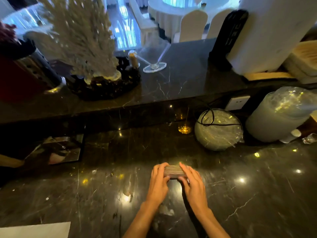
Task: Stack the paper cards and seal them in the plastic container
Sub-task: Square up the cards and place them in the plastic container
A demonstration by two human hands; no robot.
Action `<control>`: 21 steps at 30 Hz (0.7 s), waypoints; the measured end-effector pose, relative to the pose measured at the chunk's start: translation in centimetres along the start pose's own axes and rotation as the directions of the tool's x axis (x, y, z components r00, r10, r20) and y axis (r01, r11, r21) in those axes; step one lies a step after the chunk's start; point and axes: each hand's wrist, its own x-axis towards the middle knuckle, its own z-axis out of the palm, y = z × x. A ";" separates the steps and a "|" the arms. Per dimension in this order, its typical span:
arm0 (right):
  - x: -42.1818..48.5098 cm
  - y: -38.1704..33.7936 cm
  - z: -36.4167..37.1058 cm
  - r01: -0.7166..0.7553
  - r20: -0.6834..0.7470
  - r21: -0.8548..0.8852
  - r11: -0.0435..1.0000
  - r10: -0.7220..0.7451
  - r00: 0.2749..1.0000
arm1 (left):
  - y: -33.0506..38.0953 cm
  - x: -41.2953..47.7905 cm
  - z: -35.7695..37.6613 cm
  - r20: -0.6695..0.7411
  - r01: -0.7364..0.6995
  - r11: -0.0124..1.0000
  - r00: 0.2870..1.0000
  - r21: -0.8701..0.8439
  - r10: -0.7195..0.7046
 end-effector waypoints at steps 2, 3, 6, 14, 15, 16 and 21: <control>-1.0 -1.3 -2.3 -0.061 0.054 0.135 0.989 0.055 0.997 | 0.9 -0.6 -2.5 0.096 -0.025 1.000 0.995 -0.018 0.027; -1.8 -2.3 -3.6 -0.141 0.105 0.267 0.953 0.117 0.988 | 1.5 -1.4 -3.9 0.128 -0.009 0.995 0.992 -0.104 0.023; -4.7 -5.3 -6.6 -0.398 0.295 0.614 0.682 0.269 0.917 | 3.2 -5.1 -7.2 0.166 0.105 0.909 0.985 -0.404 -0.040; -15.5 -14.1 -7.0 -0.679 0.635 0.729 0.085 0.286 0.718 | 7.8 -16.9 -6.8 0.086 0.188 0.242 0.922 -0.952 -0.377; -17.1 -15.0 -6.6 -0.677 0.632 0.732 0.078 0.293 0.717 | 8.1 -18.3 -6.9 0.077 0.185 0.246 0.917 -0.951 -0.391; -18.7 -15.6 -6.4 -0.668 0.617 0.736 0.109 0.298 0.728 | 8.3 -19.6 -7.1 0.054 0.180 0.279 0.912 -0.943 -0.406; -23.8 -17.2 -7.9 -0.598 0.650 0.481 0.641 0.197 0.734 | 6.8 -25.5 -8.2 -0.083 0.202 0.540 0.886 -0.817 -0.456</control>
